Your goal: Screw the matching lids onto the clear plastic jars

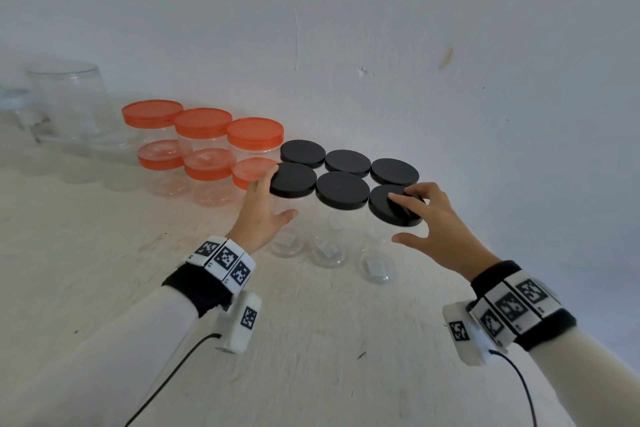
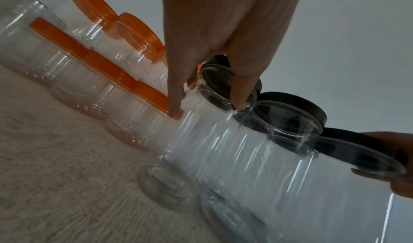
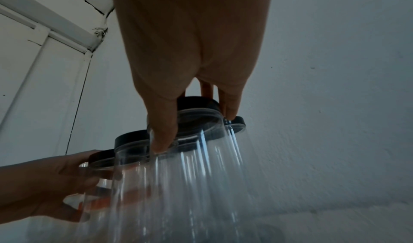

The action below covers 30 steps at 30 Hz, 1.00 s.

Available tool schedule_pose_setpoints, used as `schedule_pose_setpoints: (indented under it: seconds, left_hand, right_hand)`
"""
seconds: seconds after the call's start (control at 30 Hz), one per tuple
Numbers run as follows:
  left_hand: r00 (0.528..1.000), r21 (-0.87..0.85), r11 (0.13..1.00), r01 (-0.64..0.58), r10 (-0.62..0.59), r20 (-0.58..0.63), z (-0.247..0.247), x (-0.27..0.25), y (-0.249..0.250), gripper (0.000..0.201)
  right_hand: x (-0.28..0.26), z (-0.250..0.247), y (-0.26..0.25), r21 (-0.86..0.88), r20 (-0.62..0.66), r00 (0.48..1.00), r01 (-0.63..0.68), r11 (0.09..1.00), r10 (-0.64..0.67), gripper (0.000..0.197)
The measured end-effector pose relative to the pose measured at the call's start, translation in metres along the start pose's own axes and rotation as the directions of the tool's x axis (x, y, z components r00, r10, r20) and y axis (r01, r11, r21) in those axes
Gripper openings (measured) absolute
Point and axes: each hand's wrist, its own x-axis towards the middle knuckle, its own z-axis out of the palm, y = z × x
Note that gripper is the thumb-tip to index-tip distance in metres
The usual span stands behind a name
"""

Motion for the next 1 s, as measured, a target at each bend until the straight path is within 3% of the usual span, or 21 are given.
schedule_pose_setpoints:
  seconds: [0.67,0.77,1.0]
  left_hand:
    - [1.000,0.160,0.987,0.026,-0.027,0.002,-0.002,-0.004,0.011,0.080]
    - [0.998,0.150,0.988,0.040,-0.046,0.036,-0.005,-0.004,0.013,0.083]
    - [0.997,0.139,0.987,-0.081,0.082,0.000,-0.023,-0.007,0.031,0.084]
  right_hand:
    - [0.003,0.000,-0.003,-0.107,0.019,0.999,-0.035,0.994,0.037,0.067]
    - [0.002,-0.005,-0.006,-0.193,0.053,0.997,-0.045,0.980,0.056,0.072]
    - [-0.001,-0.013,-0.036,-0.175,-0.055,0.997,0.045,0.983,-0.055,0.068]
